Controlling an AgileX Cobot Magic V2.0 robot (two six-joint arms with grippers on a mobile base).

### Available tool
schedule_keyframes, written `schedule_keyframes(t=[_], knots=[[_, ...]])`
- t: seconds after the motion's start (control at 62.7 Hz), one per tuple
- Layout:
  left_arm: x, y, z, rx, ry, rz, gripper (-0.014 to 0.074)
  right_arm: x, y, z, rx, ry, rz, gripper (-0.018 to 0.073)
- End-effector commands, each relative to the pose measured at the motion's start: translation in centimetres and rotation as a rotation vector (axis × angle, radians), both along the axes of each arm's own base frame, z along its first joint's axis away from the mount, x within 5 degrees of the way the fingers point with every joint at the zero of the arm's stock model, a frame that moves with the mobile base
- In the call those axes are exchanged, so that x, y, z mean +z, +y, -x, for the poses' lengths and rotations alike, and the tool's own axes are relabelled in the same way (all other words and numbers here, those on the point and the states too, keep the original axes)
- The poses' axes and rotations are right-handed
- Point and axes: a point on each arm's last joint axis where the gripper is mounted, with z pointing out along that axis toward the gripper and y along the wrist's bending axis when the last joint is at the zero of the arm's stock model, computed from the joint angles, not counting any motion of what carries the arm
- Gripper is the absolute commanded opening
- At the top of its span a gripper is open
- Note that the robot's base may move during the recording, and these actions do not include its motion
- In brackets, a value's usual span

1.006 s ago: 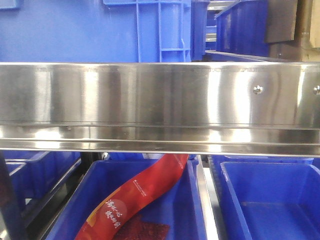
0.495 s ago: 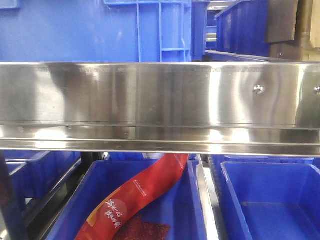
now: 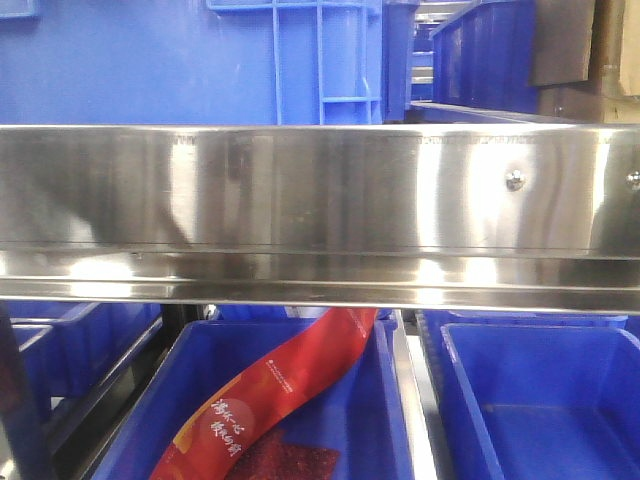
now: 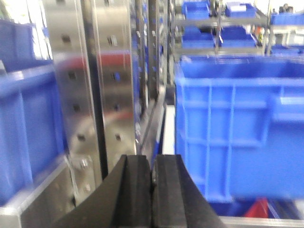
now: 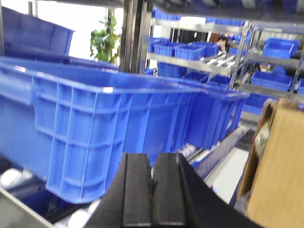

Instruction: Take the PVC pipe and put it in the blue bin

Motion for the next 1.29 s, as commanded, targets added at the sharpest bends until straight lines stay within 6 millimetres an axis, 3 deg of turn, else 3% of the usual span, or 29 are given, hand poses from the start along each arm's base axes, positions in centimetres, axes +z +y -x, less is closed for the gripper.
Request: schedule_keyframes(t=[0.0, 1.277], knots=[[-0.34, -0.08, 0.25, -0.007, 0.016, 0.012, -0.0111, -0.15, -0.22, 0.05, -0.022, -0.011, 0.003, -0.0168], [-1.00, -0.08, 0.17, -0.007, 0.044, 0.012, -0.0111, -0.12, -0.22, 0.14, -0.019, -0.013, 0.003, -0.0168]])
